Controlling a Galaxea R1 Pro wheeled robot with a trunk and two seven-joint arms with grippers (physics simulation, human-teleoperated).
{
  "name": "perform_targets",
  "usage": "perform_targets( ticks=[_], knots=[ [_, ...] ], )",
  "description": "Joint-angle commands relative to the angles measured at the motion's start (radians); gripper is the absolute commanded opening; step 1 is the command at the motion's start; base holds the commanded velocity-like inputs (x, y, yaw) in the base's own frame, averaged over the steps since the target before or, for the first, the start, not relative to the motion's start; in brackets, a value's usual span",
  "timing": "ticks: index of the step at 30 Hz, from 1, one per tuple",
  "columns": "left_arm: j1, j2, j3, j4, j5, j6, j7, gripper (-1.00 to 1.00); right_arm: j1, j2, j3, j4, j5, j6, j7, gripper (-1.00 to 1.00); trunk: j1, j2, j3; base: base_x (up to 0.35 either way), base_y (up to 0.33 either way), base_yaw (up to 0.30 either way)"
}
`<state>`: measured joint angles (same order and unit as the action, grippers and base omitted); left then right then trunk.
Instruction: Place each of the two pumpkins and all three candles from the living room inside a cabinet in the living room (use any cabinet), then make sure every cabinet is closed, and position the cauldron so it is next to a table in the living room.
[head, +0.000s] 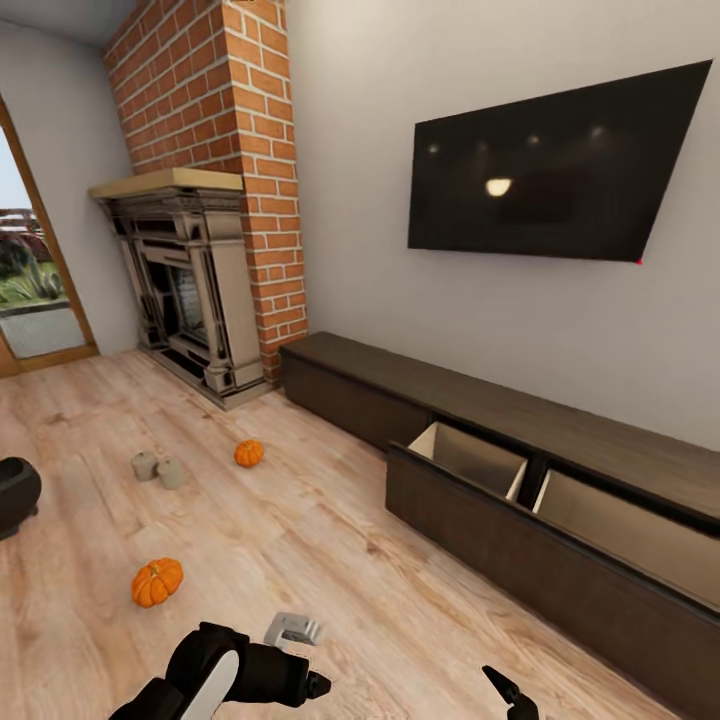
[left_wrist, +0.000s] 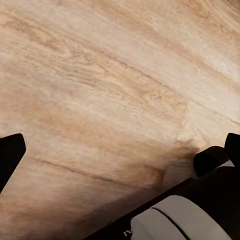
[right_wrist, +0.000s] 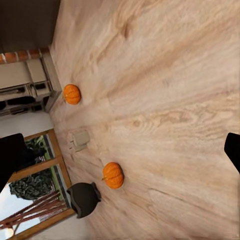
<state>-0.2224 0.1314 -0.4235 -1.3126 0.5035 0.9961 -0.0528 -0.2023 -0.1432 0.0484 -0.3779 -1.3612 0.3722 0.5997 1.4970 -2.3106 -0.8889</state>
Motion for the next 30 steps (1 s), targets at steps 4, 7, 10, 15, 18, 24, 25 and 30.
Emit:
perform_targets(
  ticks=[4, 7, 10, 15, 18, 24, 25, 30],
  knots=[
    [-0.001, 0.001, -0.001, 0.000, -0.005, 0.003, -0.006, 1.00, 0.000, -0.001, 0.005, -0.001, -0.010, 0.002, 0.002, 1.00, 0.000, 0.000, -0.001, -0.143, 0.000, 0.299],
    [-0.001, 0.001, -0.001, 0.000, -0.006, 0.003, -0.006, 1.00, 0.000, -0.001, 0.005, 0.000, -0.010, 0.002, 0.002, 1.00, 0.000, 0.000, -0.001, -0.114, 0.000, 0.299],
    [-0.001, 0.001, -0.001, 0.000, -0.006, 0.003, -0.006, 1.00, 0.000, -0.001, 0.005, 0.000, -0.010, 0.002, 0.002, 1.00, 0.000, 0.000, -0.001, -0.033, 0.000, 0.299],
    [-0.001, 0.001, -0.001, 0.000, -0.006, 0.003, -0.006, 1.00, 0.000, -0.001, 0.005, 0.000, -0.010, 0.000, 0.002, 1.00, 0.000, 0.000, -0.001, -0.007, 0.000, 0.299],
    [-0.001, 0.001, -0.001, 0.000, -0.005, 0.003, -0.006, 1.00, 0.000, -0.001, 0.005, 0.000, -0.010, -0.006, 0.002, 1.00, 0.000, 0.000, -0.001, -0.001, 0.000, 0.299],
    [-0.001, 0.002, 0.000, 0.000, -0.005, 0.003, -0.006, 1.00, 0.000, -0.001, 0.005, 0.000, -0.010, -0.008, 0.002, 1.00, 0.000, 0.000, -0.001, 0.000, 0.000, 0.299],
    [-0.001, 0.002, 0.000, 0.001, -0.005, 0.003, -0.006, 1.00, 0.000, -0.001, 0.005, 0.000, -0.010, -0.009, 0.002, 1.00, 0.000, 0.000, -0.001, 0.000, 0.000, 0.299],
    [-0.001, 0.002, 0.001, 0.001, -0.003, 0.001, -0.006, 1.00, 0.000, -0.001, 0.005, 0.000, -0.010, -0.011, 0.002, 1.00, 0.000, 0.000, -0.001, 0.000, 0.000, 0.299]
  ],
)
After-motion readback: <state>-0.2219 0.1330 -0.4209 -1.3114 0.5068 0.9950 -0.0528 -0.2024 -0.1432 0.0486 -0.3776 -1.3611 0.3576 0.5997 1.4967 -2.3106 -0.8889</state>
